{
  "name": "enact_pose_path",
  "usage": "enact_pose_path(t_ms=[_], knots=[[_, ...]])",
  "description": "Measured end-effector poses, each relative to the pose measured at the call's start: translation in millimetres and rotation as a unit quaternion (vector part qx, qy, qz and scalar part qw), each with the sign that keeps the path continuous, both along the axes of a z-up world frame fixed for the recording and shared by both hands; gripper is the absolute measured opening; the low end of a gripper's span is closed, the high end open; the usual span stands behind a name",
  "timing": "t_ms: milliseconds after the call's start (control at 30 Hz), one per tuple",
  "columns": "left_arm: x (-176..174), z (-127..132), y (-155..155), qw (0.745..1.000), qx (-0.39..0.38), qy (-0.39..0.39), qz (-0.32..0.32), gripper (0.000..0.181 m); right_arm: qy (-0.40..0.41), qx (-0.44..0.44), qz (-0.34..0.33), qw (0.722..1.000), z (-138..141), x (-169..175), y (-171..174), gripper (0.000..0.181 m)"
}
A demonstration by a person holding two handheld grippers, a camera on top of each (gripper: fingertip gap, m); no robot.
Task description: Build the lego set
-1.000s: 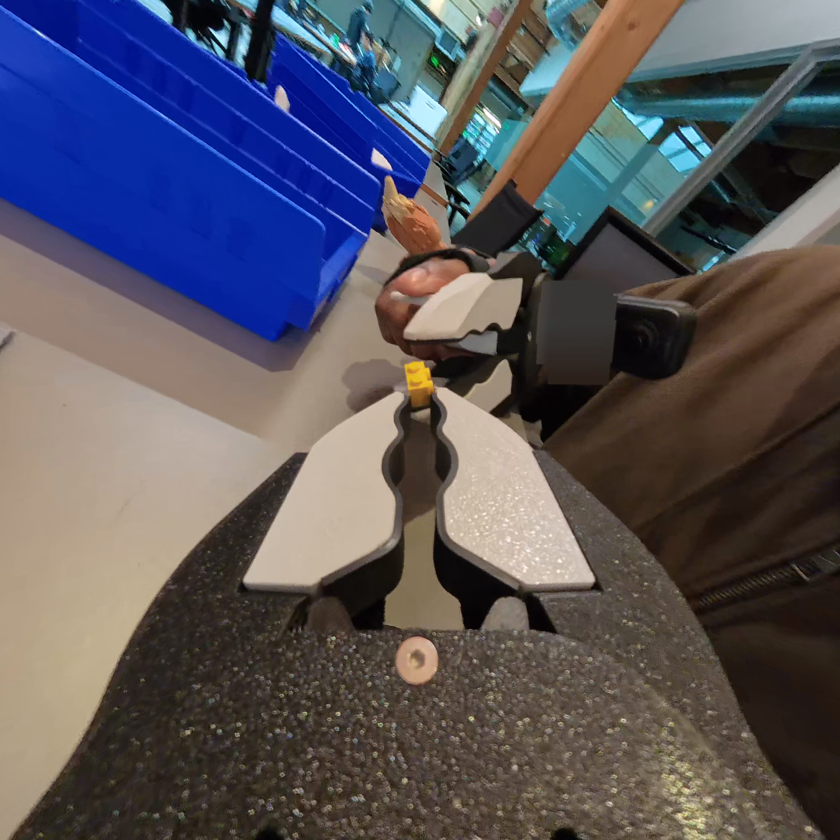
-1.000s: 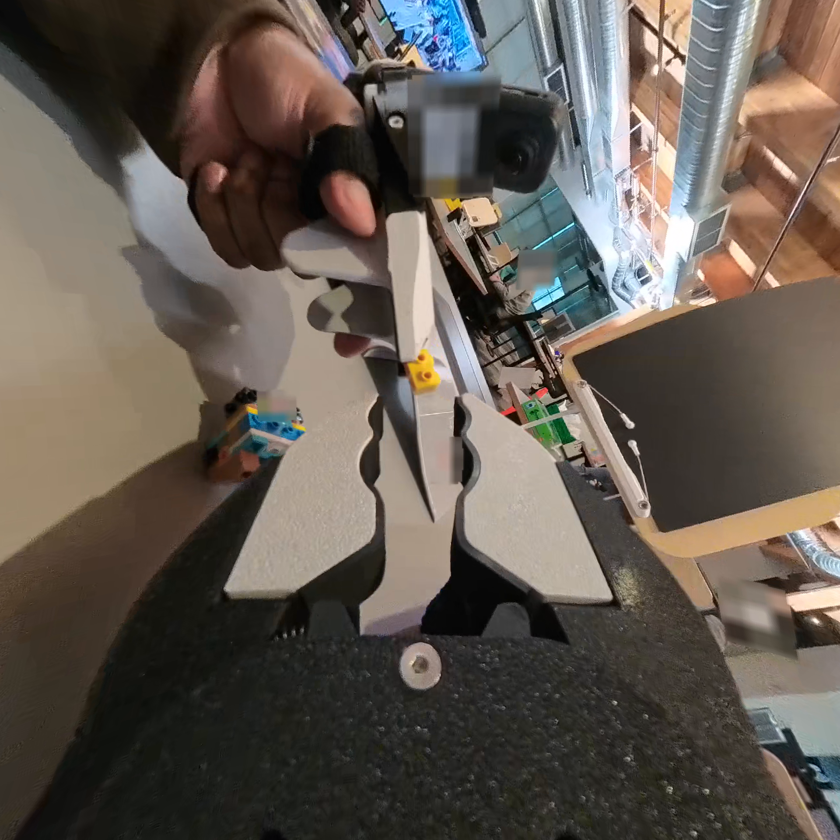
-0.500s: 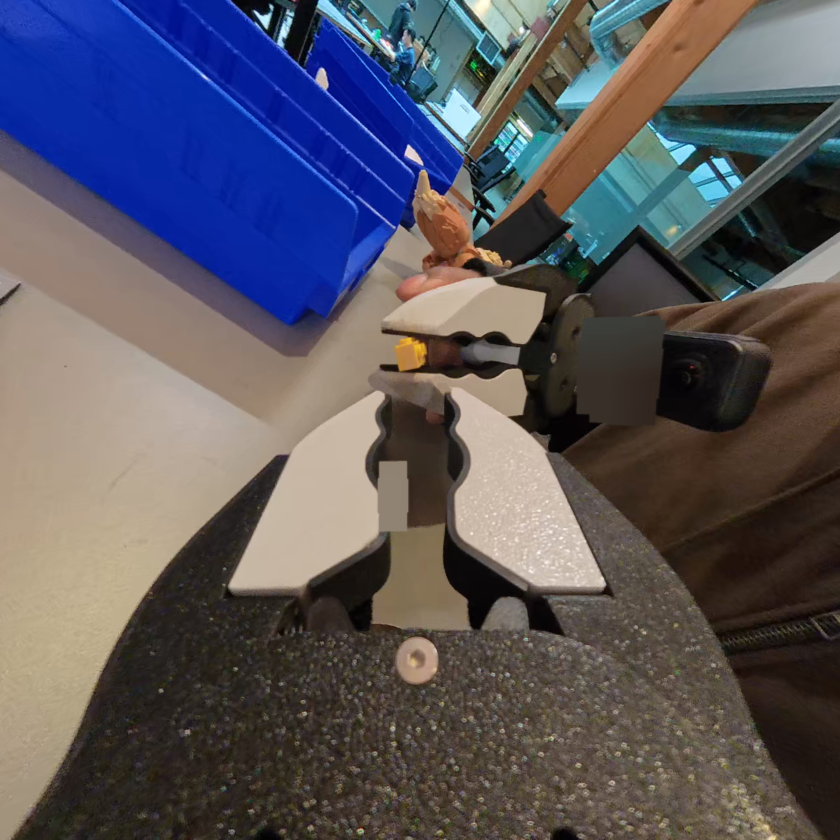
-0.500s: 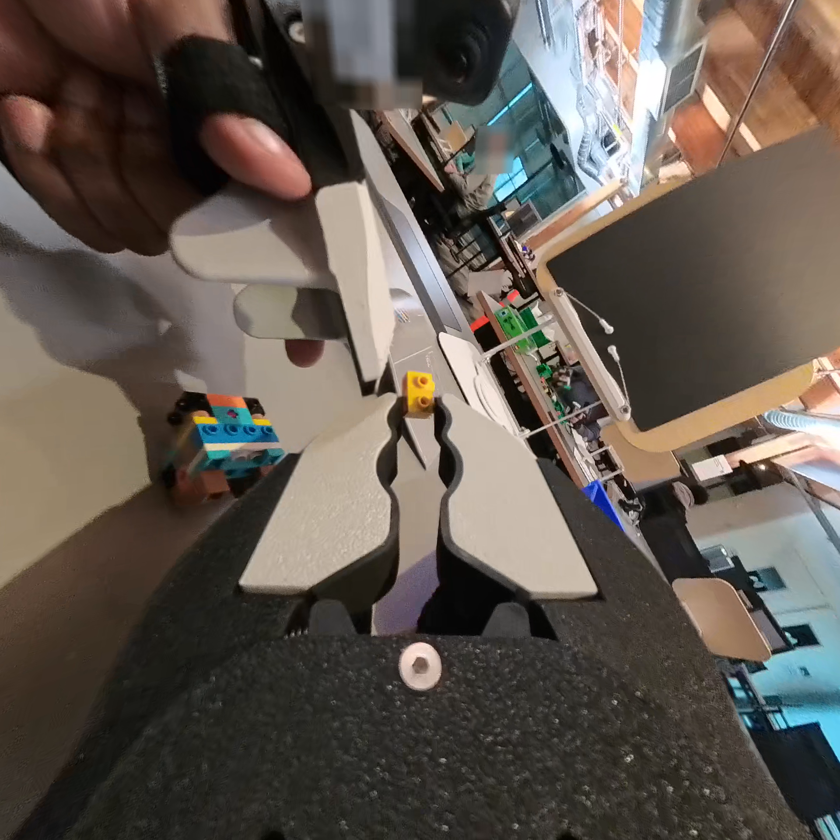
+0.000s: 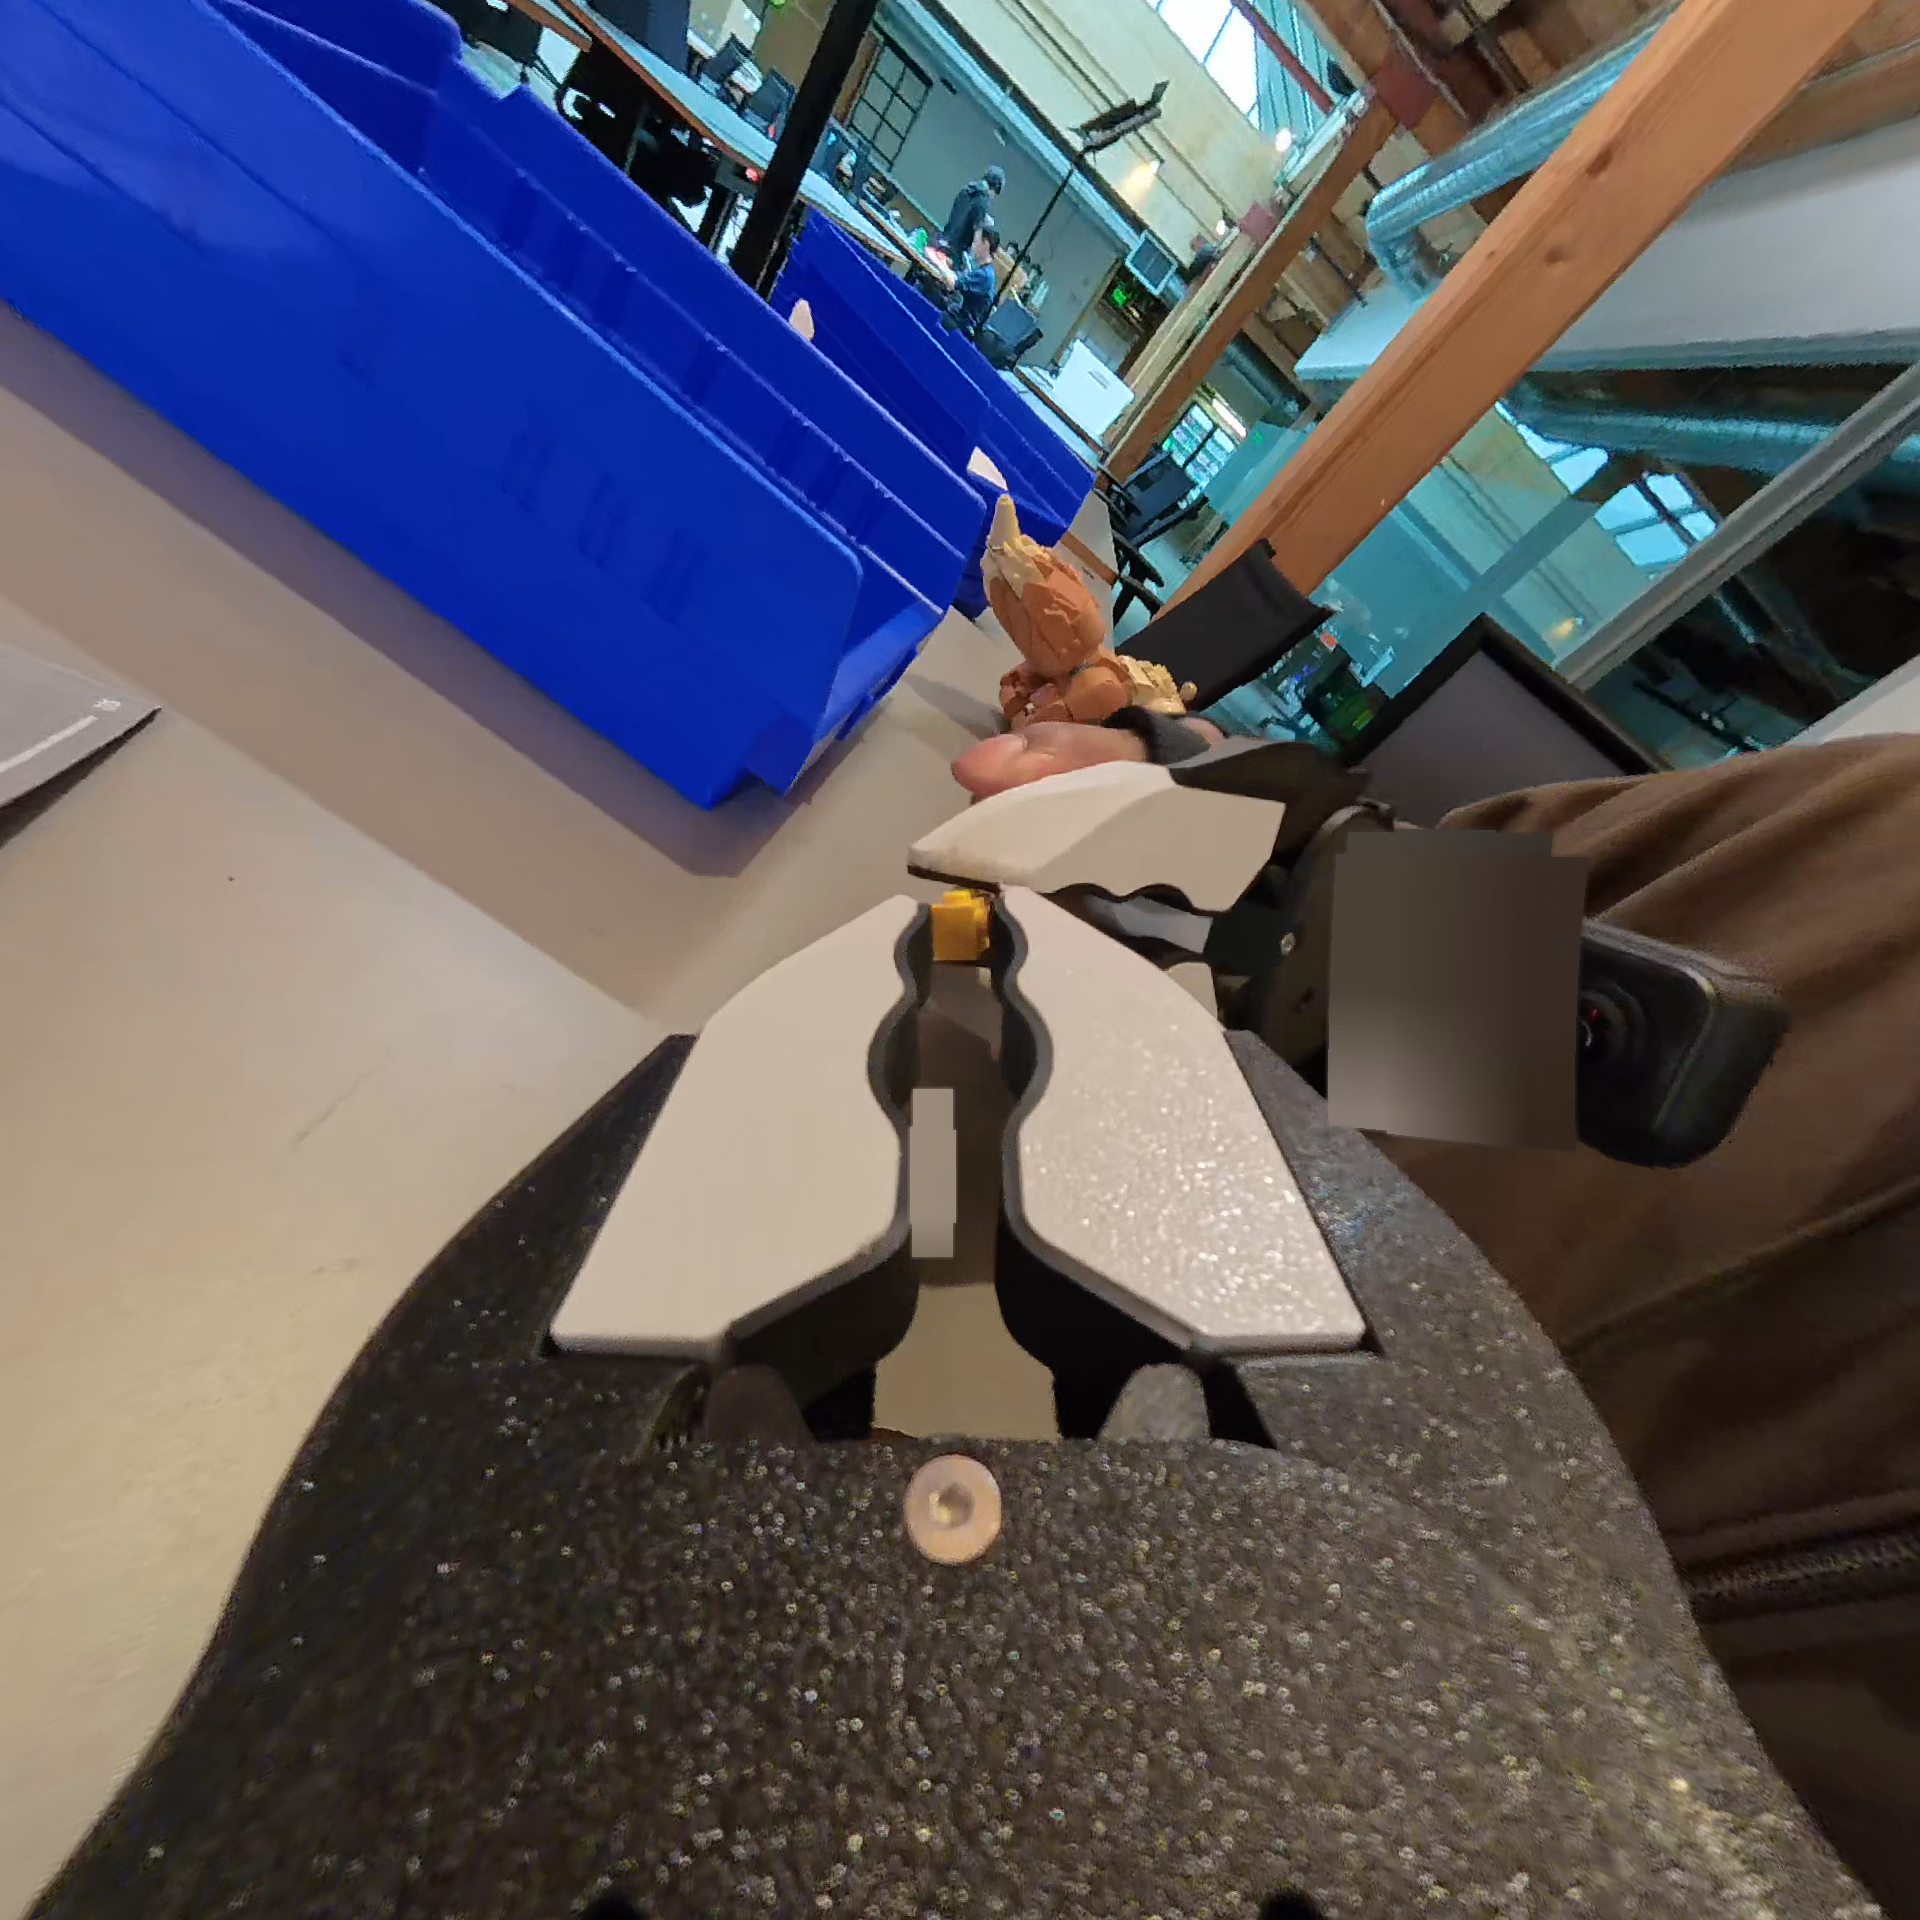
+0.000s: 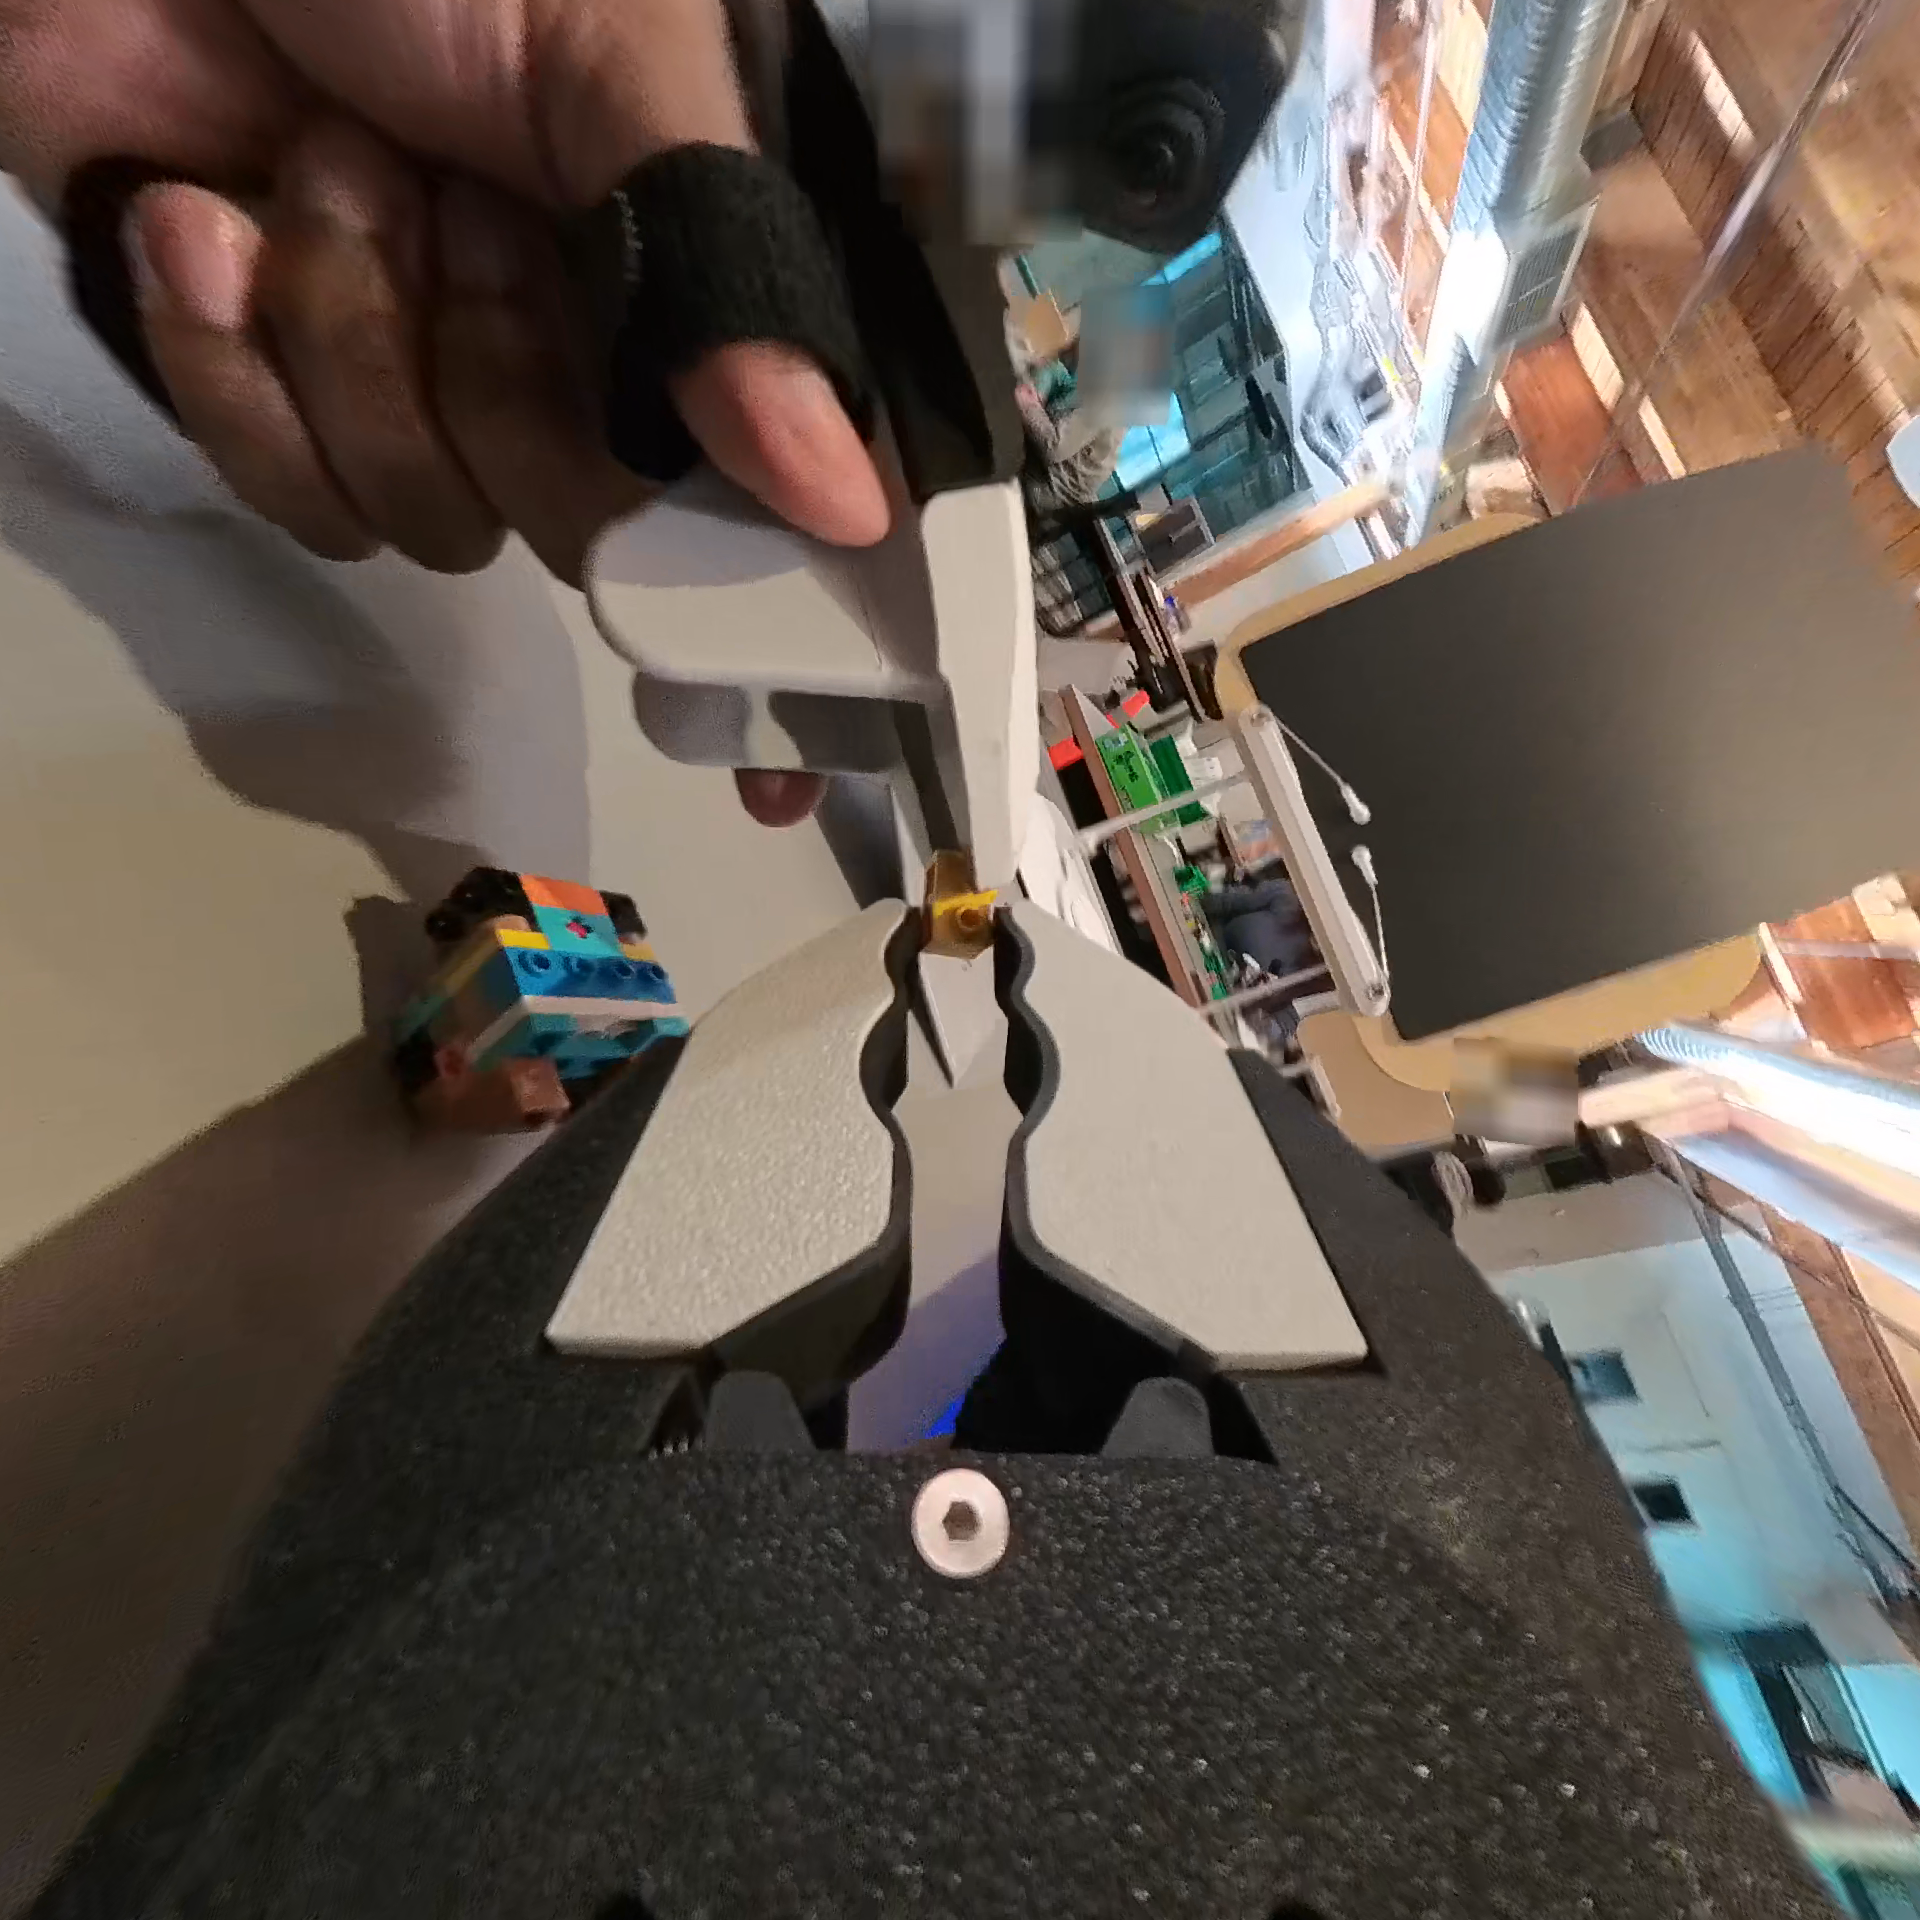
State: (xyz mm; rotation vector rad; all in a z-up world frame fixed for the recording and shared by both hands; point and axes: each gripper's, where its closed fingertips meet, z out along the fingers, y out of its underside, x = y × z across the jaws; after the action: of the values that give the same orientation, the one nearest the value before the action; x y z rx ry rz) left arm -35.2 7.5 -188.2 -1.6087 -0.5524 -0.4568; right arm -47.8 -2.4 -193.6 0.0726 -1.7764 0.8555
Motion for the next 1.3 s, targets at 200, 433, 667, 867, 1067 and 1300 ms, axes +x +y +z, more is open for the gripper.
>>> enact_pose_path(t_ms=[200,433,667,867,1067,1300], knots=[[33,4,-12,0.990,-0.005,-0.001,-0.143,0.010,-0.031,0.018,0.218,0.975,-3,47,-12,0.032],[67,-15,-21,0.964,-0.063,0.031,-0.258,0.010,-0.099,0.017,0.303,0.948,-9,75,-17,0.028],[78,-25,-18,0.953,-0.087,0.034,-0.289,0.010,-0.096,0.053,0.313,0.943,-23,83,-21,0.023],[69,-26,-15,0.960,-0.084,0.021,-0.266,0.010,-0.092,0.055,0.291,0.951,-26,75,-21,0.018],[49,-21,-13,0.977,-0.065,0.021,-0.204,0.015,-0.115,0.024,0.240,0.964,-21,56,-16,0.017],[20,-58,-31,0.949,-0.181,0.211,-0.146,0.056,-0.247,-0.040,0.199,0.948,-22,30,7,0.017]])
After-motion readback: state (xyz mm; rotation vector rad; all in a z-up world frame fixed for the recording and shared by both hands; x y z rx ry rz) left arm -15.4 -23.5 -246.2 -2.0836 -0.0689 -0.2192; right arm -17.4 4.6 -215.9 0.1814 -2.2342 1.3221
